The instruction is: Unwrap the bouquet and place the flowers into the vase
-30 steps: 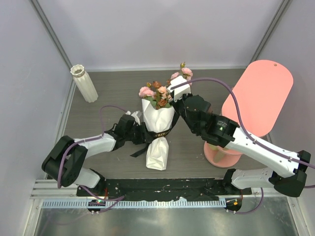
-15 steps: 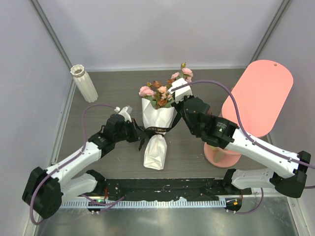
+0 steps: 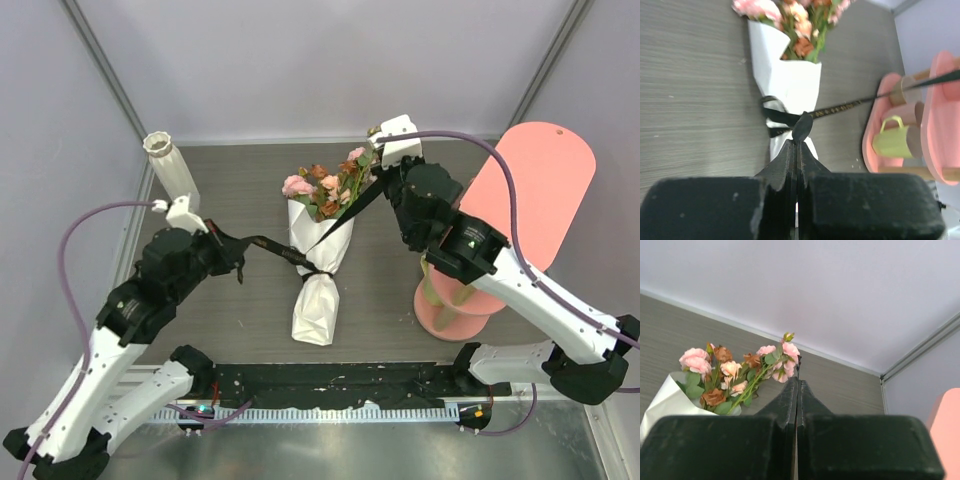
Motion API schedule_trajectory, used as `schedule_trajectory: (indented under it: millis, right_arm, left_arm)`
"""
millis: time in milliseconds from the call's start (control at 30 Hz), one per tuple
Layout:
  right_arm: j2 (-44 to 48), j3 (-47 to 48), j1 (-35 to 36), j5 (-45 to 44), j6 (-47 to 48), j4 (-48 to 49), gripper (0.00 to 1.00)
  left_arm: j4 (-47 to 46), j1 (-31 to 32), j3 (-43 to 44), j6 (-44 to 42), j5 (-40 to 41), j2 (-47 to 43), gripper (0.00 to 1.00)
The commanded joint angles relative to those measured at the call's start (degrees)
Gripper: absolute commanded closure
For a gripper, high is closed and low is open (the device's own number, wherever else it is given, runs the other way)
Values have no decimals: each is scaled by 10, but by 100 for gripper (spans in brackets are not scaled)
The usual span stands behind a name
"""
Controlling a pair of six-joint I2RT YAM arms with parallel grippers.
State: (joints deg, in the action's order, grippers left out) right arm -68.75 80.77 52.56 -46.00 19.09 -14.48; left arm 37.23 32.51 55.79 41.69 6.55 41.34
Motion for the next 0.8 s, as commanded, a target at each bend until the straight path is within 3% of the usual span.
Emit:
schedule_trajectory:
  millis: [0,167,533,767]
  right_arm:
    - [1,47,0,-11,37,38,99]
    - [29,54,-1,-28,57,61,99]
    - [92,29,0,-1,73,106,99]
    - [81,5,-1,49,19,55,99]
  left_arm:
    - [93,0,46,-21,130,-63,100]
    - [97,0,66,-21,231,-126,100]
    - [118,0,123,-75,297,-141,100]
    - [148,0,91,-51,312,-105,100]
